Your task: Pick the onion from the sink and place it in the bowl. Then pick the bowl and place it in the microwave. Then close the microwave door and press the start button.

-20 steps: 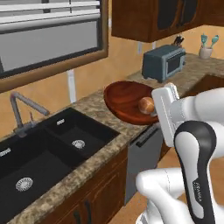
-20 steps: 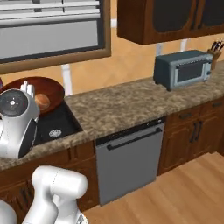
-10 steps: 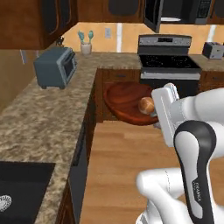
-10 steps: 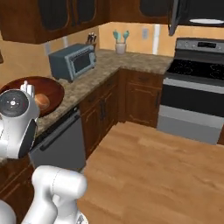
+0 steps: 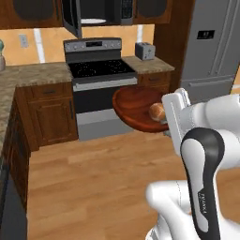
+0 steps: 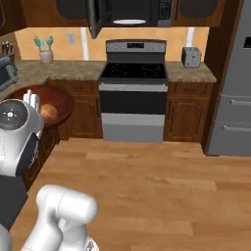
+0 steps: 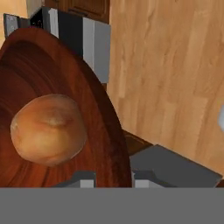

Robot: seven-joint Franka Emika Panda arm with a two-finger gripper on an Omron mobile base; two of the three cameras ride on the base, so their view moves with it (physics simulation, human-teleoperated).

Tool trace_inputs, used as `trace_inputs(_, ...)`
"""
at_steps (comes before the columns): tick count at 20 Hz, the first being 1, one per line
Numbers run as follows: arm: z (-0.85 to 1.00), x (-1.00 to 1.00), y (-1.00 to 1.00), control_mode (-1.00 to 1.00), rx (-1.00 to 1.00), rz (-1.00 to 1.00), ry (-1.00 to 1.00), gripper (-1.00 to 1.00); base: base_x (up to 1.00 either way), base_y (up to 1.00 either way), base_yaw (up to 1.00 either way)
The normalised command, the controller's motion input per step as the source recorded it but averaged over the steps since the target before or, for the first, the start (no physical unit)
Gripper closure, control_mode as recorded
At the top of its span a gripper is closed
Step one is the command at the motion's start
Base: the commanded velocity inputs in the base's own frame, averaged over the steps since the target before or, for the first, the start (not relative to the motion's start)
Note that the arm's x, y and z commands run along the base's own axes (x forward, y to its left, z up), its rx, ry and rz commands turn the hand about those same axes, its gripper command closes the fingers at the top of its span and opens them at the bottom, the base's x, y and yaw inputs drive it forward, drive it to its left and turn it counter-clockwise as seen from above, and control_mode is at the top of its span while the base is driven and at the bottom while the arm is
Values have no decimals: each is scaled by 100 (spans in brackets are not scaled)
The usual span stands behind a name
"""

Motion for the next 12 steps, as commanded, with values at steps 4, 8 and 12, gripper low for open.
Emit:
trace_inputs(4, 0, 0, 0, 100, 0, 0, 0, 100, 100, -83, -9)
trace_inputs(8, 0, 0, 0, 100, 0, 0, 0, 100, 100, -64, 0)
trace_inputs(12, 0, 0, 0, 100, 0, 0, 0, 100, 100, -57, 0)
